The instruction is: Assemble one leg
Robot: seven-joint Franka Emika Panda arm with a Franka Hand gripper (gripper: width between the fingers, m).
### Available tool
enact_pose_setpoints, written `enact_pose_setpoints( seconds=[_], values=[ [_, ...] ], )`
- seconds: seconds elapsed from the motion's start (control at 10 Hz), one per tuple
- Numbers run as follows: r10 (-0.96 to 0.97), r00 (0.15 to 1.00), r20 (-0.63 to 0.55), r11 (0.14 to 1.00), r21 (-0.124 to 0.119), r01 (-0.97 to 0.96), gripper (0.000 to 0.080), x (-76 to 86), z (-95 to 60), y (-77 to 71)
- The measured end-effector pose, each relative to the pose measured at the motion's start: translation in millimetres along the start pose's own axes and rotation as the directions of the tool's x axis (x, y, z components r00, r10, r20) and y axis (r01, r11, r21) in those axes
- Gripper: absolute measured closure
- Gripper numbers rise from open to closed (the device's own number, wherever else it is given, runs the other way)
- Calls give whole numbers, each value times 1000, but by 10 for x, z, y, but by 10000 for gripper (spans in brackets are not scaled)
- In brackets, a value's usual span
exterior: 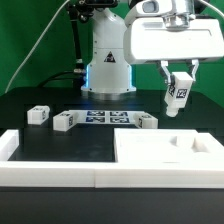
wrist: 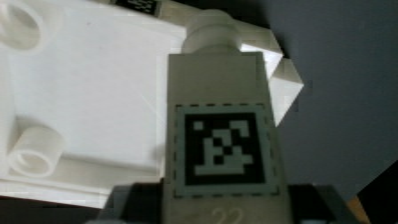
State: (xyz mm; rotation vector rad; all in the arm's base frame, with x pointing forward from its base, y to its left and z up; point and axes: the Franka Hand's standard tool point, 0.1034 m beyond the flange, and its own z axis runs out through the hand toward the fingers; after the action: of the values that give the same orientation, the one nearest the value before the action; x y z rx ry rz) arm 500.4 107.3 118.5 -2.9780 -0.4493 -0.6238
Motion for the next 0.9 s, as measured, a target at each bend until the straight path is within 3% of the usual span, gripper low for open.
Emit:
enact_pose_setpoints(
  seconds=[0.3, 0.7, 0.9],
  values=[
    [-11, 1000, -16, 1000, 4, 11, 507, 264, 207, 144],
    [-21, 999, -34, 999, 25, 22, 506, 796, 251, 109],
    [-4, 999, -42, 1000, 30, 5, 506, 885, 319, 110]
  ],
)
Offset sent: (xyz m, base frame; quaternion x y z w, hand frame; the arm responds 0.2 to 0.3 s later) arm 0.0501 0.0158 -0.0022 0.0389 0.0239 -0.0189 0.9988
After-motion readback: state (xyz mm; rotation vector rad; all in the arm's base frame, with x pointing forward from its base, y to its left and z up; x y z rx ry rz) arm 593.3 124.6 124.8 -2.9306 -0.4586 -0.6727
